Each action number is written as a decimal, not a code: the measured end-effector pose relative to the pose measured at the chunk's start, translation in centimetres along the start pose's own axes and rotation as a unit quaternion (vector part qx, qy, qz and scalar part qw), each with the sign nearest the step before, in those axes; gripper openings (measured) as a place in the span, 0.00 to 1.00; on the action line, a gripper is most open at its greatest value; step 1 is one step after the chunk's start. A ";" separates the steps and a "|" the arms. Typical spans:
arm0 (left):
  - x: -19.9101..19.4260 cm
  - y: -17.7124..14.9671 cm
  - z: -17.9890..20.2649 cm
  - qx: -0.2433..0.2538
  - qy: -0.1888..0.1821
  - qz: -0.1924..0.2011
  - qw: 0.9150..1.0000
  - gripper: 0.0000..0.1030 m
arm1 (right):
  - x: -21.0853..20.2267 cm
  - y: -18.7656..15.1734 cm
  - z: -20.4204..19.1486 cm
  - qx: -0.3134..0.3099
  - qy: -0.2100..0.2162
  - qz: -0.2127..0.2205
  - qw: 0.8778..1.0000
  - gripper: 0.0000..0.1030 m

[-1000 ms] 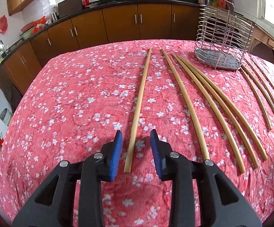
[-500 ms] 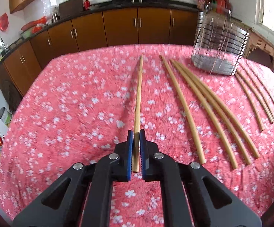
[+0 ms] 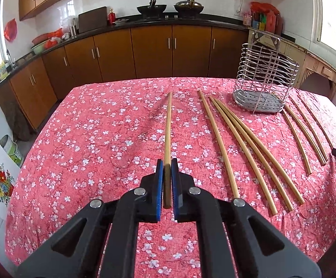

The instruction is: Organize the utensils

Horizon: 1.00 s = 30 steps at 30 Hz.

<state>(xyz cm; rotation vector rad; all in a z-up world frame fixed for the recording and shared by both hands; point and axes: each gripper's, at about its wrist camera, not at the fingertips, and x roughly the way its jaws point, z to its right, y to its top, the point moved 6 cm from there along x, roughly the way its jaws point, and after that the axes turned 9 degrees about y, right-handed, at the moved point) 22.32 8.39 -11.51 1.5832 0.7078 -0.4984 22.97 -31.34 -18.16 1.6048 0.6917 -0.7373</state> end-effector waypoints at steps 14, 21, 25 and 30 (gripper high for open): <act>-3.9 2.2 -0.9 -0.008 0.007 0.061 0.998 0.07 | -8.1 2.7 -0.5 -0.022 -0.001 0.119 0.993 0.07; -6.2 5.2 -1.6 -0.025 0.016 0.110 0.994 0.07 | -13.4 6.2 -1.8 -0.039 0.003 0.211 0.977 0.07; -6.7 7.1 -1.6 -0.032 0.020 0.131 0.991 0.07 | -14.6 7.6 -1.9 -0.037 0.002 0.234 0.971 0.07; -6.6 8.5 -1.5 -0.039 0.021 0.139 0.989 0.07 | -15.5 9.8 -1.9 -0.037 0.002 0.256 0.966 0.07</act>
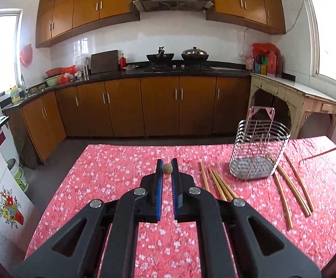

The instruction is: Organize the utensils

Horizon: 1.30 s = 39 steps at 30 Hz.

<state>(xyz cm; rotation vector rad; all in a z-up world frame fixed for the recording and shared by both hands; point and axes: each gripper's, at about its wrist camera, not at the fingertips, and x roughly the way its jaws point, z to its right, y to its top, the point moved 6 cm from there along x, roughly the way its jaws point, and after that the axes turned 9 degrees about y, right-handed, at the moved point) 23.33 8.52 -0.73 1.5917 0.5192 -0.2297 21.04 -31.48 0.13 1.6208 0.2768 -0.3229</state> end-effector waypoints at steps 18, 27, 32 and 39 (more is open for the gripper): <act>0.7 6.0 0.9 -0.009 0.008 0.030 0.999 0.07 | 2.2 8.1 0.5 0.012 0.018 0.035 0.999 0.07; -2.3 9.1 2.8 0.005 -0.011 0.070 0.997 0.03 | -0.8 11.9 -1.2 0.003 0.051 0.063 0.997 0.07; -1.8 9.4 3.5 0.016 -0.003 0.065 0.998 0.00 | -2.4 13.0 -2.4 -0.006 0.065 0.080 0.995 0.07; -0.2 6.1 2.7 -0.002 -0.007 0.024 1.000 0.00 | -2.1 11.0 -3.1 -0.006 0.069 0.068 0.995 0.07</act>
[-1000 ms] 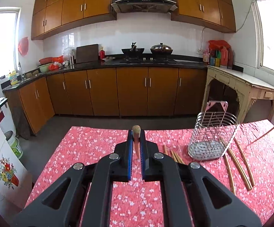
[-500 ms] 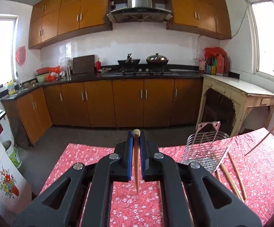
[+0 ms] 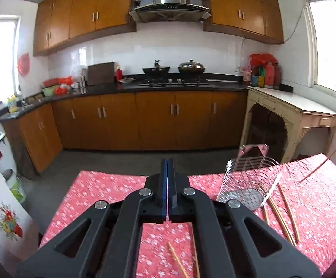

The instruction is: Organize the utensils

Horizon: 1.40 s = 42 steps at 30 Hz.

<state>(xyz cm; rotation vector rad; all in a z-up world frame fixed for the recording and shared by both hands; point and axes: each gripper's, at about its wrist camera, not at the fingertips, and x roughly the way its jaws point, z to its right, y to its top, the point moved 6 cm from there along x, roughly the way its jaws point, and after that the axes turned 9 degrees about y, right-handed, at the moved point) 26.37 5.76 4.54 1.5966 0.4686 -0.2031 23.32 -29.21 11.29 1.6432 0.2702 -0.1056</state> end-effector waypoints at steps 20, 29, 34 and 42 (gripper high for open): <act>-2.9 -19.0 -1.8 -0.025 -0.033 -0.163 0.986 0.02 | 0.5 -5.7 0.1 0.014 0.001 -0.040 0.999 0.07; -4.1 -21.2 -0.1 -0.030 0.001 -0.169 0.985 0.32 | -2.3 -6.7 0.3 0.010 0.003 -0.039 0.999 0.07; -2.5 -21.9 -1.4 -0.059 0.017 -0.195 0.979 0.32 | -3.1 -6.8 0.5 0.013 0.008 -0.037 0.999 0.07; 0.9 -22.3 -2.1 -0.062 0.042 -0.240 0.968 0.26 | -3.1 -6.9 1.0 0.019 0.009 -0.032 0.999 0.07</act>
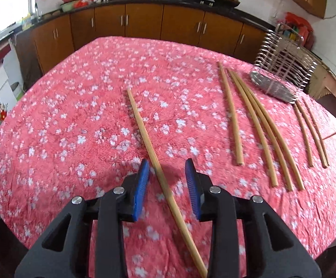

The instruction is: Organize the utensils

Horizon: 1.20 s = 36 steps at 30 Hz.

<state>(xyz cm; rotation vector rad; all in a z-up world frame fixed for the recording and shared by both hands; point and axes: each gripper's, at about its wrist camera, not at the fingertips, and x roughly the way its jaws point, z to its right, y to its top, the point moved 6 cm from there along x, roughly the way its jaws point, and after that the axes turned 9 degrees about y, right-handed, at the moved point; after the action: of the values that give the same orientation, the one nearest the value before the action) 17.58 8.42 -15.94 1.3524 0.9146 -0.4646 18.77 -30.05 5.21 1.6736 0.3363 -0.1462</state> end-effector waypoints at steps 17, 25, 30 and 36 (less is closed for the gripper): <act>5.1 10.1 3.7 0.030 -0.031 0.014 0.999 0.07 | 0.7 0.2 1.3 0.006 -0.017 0.007 1.000 0.07; -1.1 5.2 1.9 0.096 -0.064 0.067 0.991 0.07 | -1.2 -0.5 0.4 0.006 -0.010 0.022 1.000 0.07; -2.3 1.0 2.4 0.123 -0.079 0.070 0.987 0.14 | -2.4 -1.5 -0.7 0.003 -0.006 0.027 1.000 0.07; -3.0 -1.7 5.3 0.134 -0.093 0.074 0.984 0.38 | -3.2 -2.1 -1.0 -0.001 -0.011 0.028 1.000 0.07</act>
<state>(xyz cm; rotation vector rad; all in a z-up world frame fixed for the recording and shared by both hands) 16.06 2.39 -14.93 1.5792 0.6067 -0.6032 14.97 -29.26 4.29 1.6772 0.2730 -0.1229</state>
